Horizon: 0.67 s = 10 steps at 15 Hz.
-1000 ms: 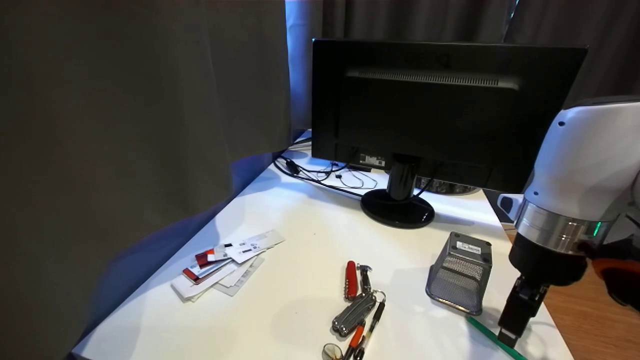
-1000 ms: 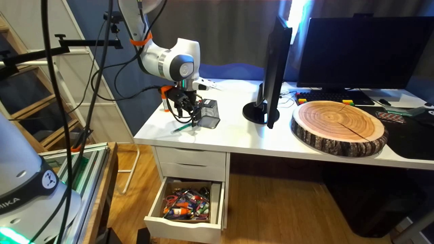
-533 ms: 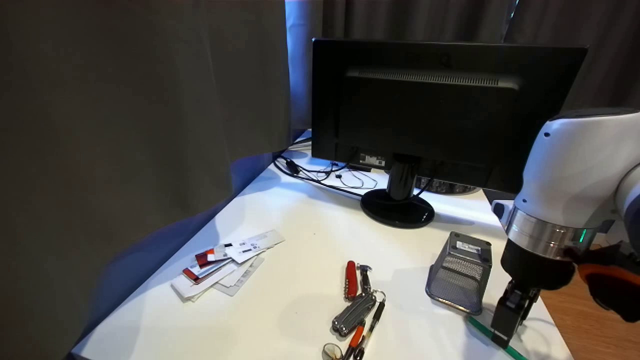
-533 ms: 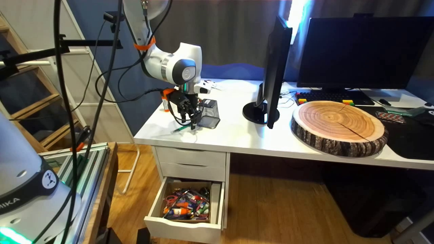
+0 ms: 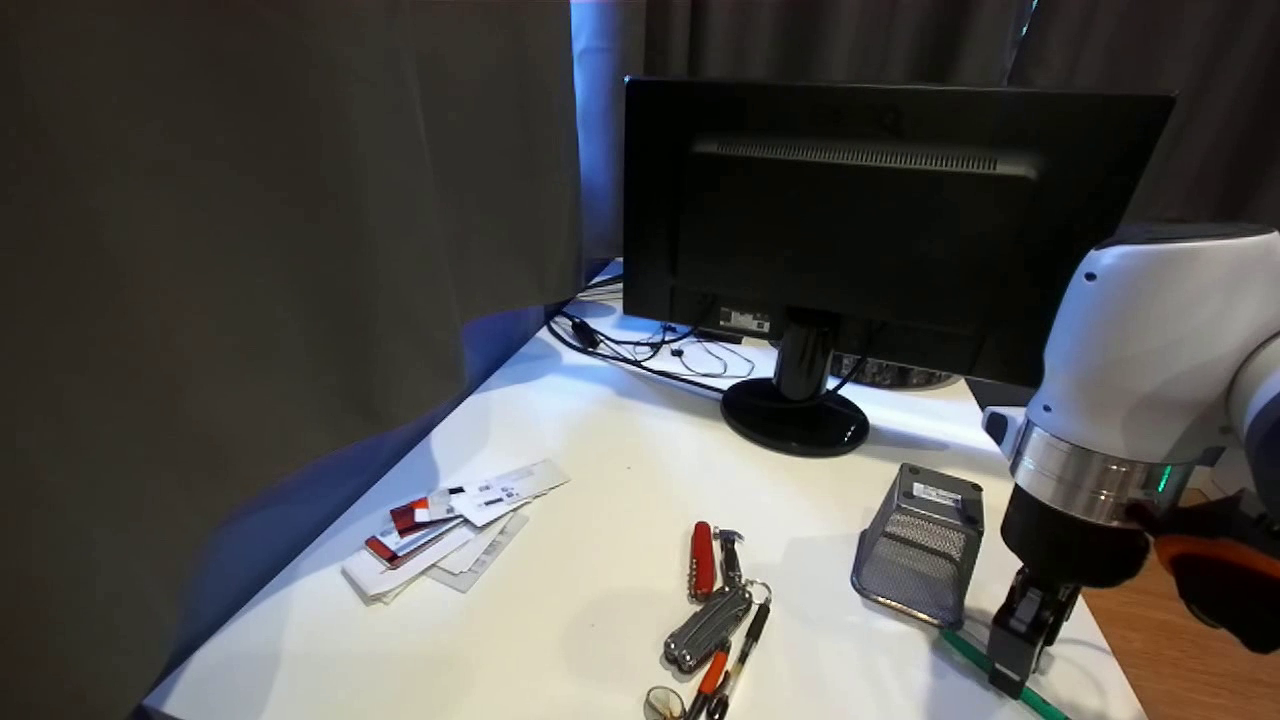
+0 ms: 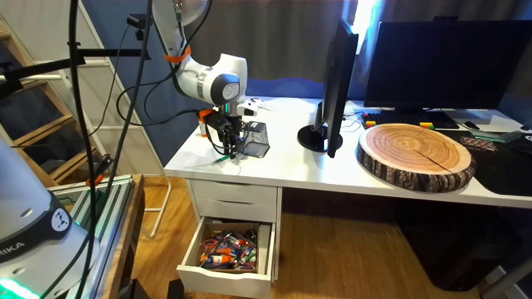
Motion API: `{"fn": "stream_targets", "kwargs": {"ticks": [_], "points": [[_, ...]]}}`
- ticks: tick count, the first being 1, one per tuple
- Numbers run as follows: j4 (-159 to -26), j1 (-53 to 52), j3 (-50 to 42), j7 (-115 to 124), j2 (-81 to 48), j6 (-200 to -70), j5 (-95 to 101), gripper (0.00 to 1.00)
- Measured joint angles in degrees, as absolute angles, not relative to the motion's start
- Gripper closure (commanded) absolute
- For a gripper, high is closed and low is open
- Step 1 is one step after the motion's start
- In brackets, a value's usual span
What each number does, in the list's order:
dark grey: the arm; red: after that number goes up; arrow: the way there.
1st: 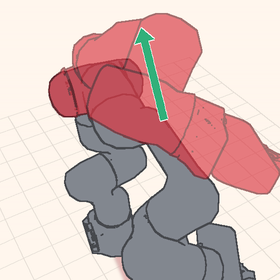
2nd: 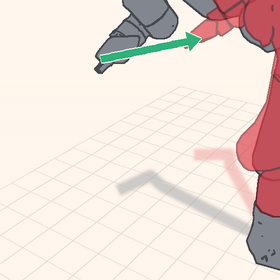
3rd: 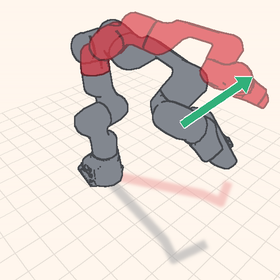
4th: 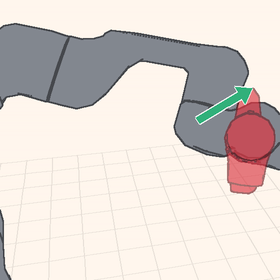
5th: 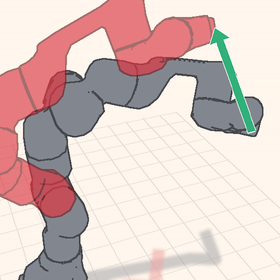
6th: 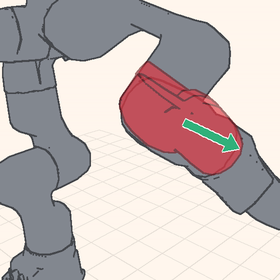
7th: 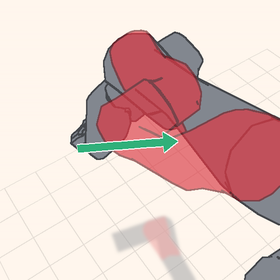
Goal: Put the pen inside the drawer
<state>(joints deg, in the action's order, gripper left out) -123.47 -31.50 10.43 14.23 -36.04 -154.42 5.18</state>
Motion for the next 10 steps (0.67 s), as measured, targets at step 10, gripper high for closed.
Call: {"fn": "stream_targets", "kwargs": {"ticks": [10], "points": [[-123.5,-27.9,13.5,14.1,-36.9,-154.4,1.2,0.97]]}}
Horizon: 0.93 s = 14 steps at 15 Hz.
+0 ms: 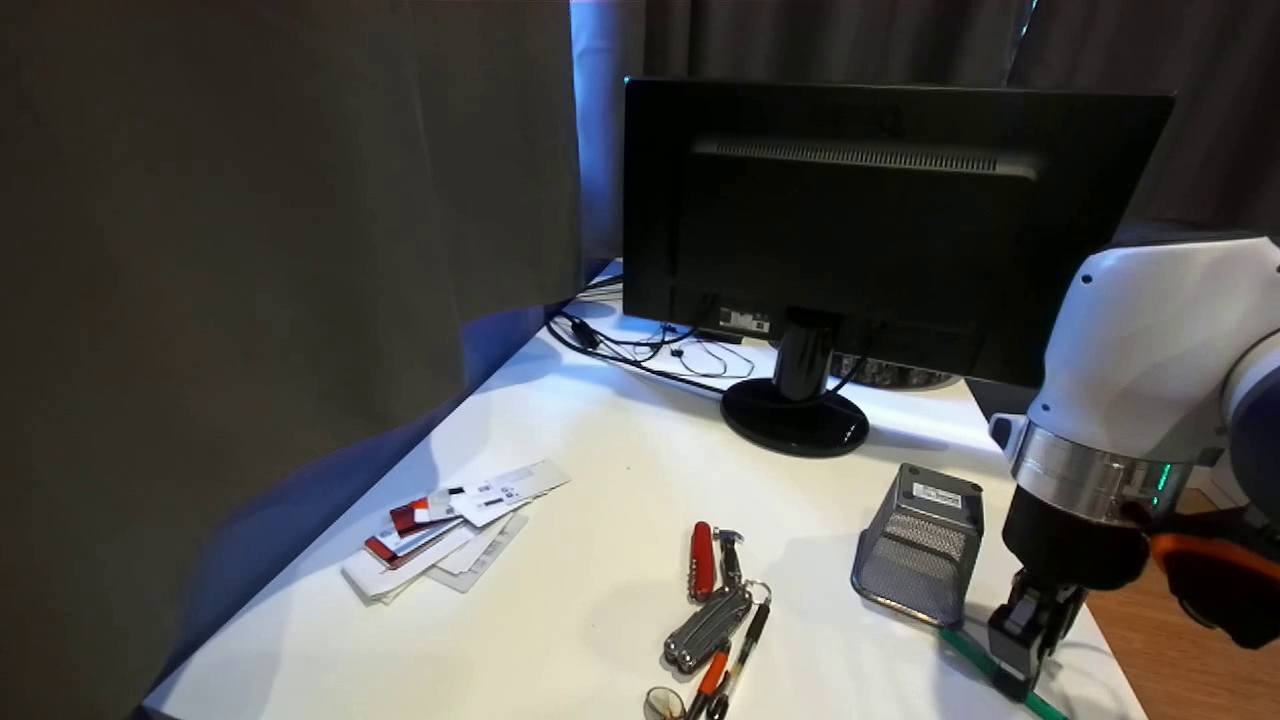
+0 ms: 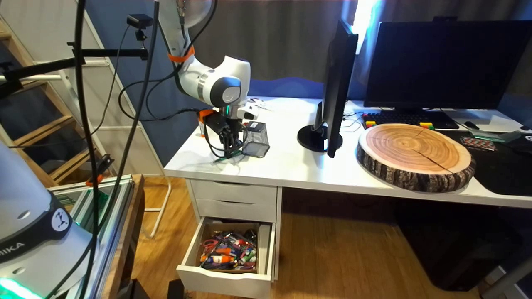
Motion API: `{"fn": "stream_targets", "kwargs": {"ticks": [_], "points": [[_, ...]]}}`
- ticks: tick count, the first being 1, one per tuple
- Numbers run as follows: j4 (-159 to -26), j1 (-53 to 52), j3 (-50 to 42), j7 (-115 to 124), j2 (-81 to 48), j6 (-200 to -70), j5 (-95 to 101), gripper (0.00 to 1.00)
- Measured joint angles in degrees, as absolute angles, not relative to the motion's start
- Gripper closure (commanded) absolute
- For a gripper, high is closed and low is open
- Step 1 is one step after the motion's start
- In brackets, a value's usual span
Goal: Put the pen inside the drawer
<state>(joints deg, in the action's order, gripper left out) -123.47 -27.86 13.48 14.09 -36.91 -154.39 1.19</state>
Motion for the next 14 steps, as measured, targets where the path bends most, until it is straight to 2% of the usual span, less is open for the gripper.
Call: {"fn": "stream_targets", "kwargs": {"ticks": [6,14], "points": [[-125.1,-25.5,13.5,14.9,-35.1,-154.4,-1.8,0.97],[-134.5,-23.7,12.7,18.1,-26.7,-154.4,-3.6,0.97]]}}
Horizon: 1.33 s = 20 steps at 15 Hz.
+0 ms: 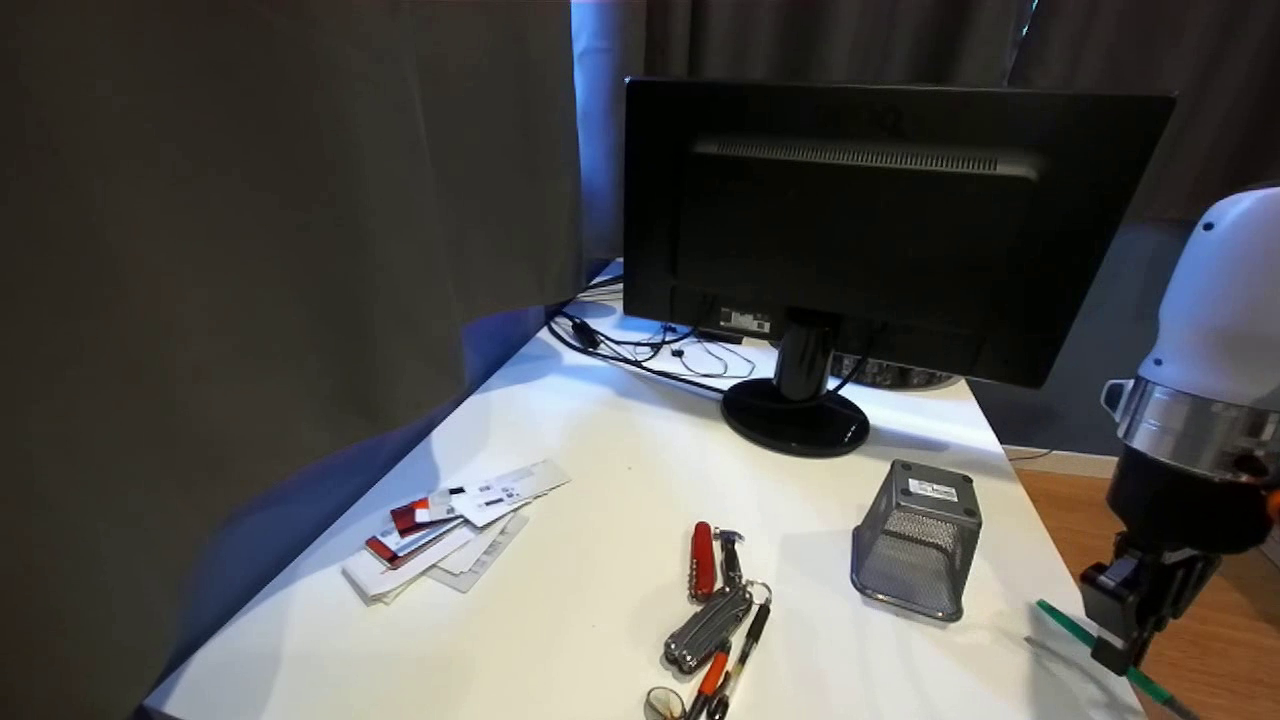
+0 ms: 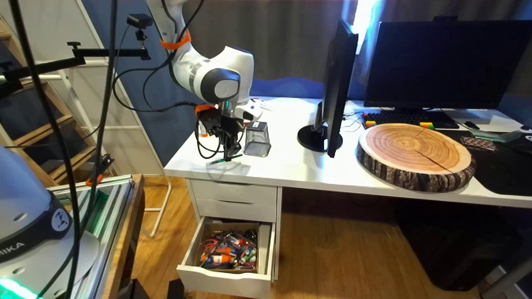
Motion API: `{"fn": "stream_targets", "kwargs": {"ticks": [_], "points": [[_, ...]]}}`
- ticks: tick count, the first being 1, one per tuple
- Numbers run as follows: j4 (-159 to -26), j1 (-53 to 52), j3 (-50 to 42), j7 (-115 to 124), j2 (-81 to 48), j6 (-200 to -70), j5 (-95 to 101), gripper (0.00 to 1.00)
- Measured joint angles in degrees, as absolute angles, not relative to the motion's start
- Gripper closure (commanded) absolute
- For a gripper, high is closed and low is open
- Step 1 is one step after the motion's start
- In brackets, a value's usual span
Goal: Put the pen inside the drawer
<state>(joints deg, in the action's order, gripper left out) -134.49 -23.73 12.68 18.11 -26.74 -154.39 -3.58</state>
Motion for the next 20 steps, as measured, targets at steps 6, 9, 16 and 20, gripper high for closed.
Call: {"fn": "stream_targets", "kwargs": {"ticks": [6,9,16,20], "points": [[-143.3,-22.7,12.8,19.4,-21.1,-155.1,-6.0,0.97],[-147.0,-22.2,12.8,20.5,-19.1,-156.8,-6.9,0.97],[-151.2,-21.4,12.8,21.4,-16.7,-161.4,-7.8,0.56],[-151.9,-21.0,12.8,21.5,-16.0,-162.2,-7.9,0.29]]}}
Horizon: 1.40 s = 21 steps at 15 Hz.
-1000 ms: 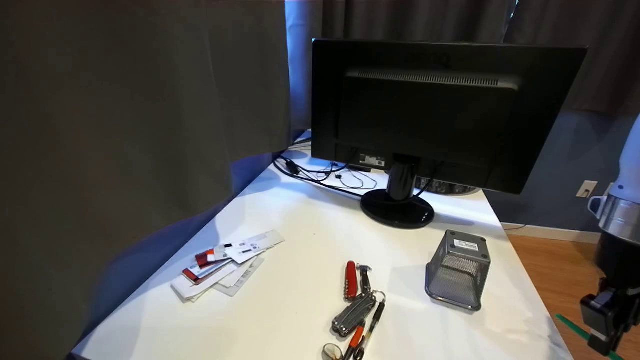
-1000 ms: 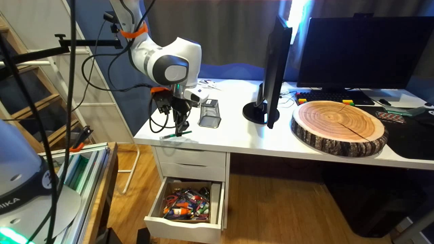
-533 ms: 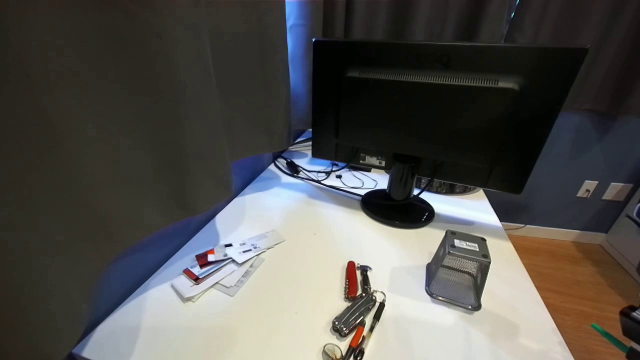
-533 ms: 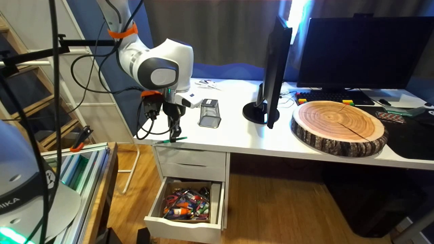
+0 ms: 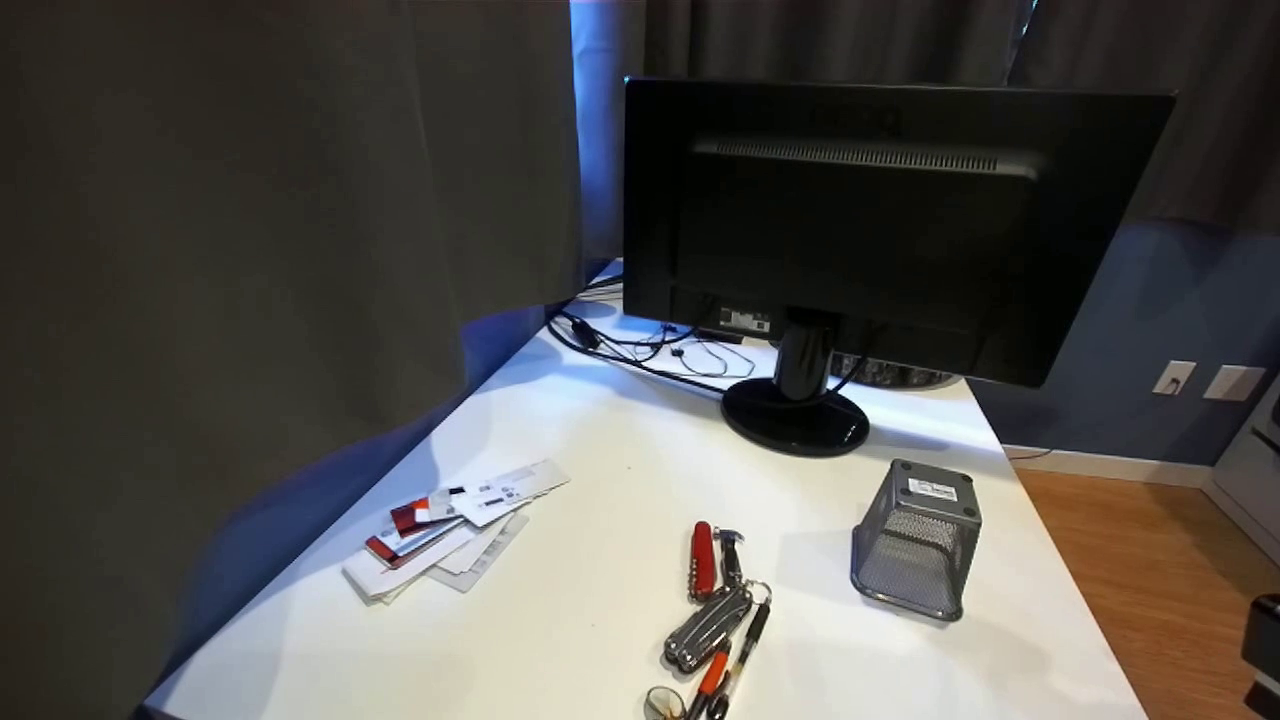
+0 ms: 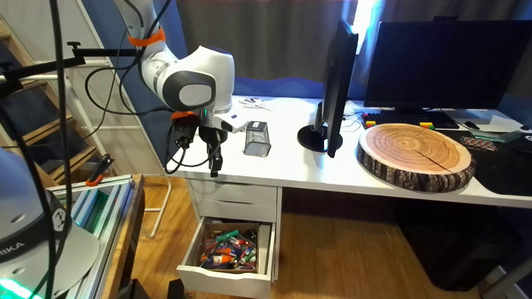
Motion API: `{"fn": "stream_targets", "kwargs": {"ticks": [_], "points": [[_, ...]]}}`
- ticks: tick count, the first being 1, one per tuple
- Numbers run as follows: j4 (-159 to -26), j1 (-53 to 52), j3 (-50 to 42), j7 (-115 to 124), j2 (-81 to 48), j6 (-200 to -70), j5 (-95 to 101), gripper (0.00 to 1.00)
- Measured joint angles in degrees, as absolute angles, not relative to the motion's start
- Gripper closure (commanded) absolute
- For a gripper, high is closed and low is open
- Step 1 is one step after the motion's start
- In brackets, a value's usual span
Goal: Put the pen inside the drawer
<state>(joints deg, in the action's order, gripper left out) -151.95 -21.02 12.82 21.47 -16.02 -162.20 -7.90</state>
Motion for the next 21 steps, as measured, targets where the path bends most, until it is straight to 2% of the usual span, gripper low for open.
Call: {"fn": "stream_targets", "kwargs": {"ticks": [4,9,21], "points": [[-152.7,-21.0,12.8,21.8,-14.5,-162.2,-7.9,0.01],[-152.8,-21.3,12.8,23.2,-10.3,-160.0,-7.1,0.00],[-145.8,-21.9,18.8,25.4,1.4,-141.2,-3.2,0.00]]}}
